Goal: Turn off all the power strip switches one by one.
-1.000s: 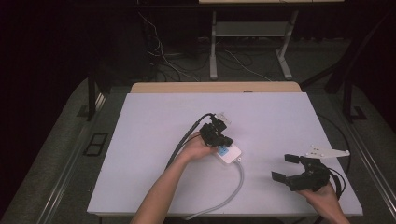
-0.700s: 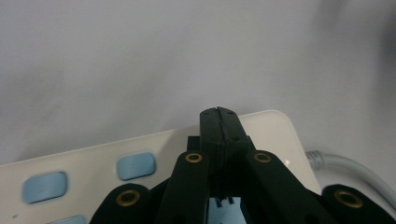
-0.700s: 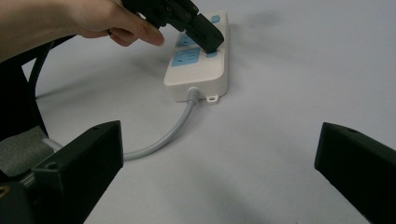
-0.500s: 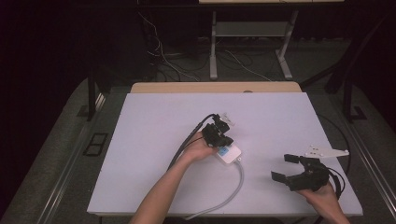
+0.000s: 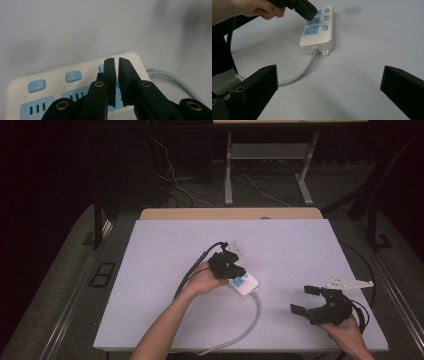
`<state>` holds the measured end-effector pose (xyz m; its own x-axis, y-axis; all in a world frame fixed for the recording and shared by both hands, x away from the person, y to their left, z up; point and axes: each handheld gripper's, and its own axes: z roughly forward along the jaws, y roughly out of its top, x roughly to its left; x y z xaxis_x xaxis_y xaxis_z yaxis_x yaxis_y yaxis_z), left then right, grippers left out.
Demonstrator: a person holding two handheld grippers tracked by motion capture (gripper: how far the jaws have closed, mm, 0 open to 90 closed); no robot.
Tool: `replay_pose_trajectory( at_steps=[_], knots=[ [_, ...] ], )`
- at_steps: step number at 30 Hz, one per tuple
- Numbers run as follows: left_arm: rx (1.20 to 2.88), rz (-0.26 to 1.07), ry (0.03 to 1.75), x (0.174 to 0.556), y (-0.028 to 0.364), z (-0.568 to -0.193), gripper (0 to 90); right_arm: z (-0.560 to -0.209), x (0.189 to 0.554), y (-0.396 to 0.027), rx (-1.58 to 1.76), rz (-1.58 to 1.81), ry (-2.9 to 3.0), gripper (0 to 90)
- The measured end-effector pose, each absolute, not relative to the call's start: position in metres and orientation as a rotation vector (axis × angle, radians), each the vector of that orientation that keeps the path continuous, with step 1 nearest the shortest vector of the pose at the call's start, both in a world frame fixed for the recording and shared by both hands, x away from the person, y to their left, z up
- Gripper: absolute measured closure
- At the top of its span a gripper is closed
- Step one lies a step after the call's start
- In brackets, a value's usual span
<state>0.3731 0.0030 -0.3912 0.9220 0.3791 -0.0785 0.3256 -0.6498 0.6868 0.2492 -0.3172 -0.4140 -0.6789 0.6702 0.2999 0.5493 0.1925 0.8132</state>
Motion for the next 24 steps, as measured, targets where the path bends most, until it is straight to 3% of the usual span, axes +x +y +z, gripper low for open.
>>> replay_pose_trajectory(
  at_steps=[5,14,19,24],
  knots=[
    [2.279,0.096,0.480,0.362,0.014,-0.378,79.0,-0.414,0.249,-0.317,1.202,1.506,2.325,1.0],
    [2.227,0.051,0.531,0.349,0.038,-0.365,52.3,-0.414,0.249,-0.316,1.200,1.505,2.329,1.0],
    [2.212,0.087,0.571,0.343,0.057,-0.362,34.6,-0.414,0.249,-0.316,1.197,1.505,2.328,1.0],
    [2.156,0.097,0.625,0.337,0.081,-0.358,22.2,-0.414,0.249,-0.316,1.202,1.501,2.325,1.0]
  ],
)
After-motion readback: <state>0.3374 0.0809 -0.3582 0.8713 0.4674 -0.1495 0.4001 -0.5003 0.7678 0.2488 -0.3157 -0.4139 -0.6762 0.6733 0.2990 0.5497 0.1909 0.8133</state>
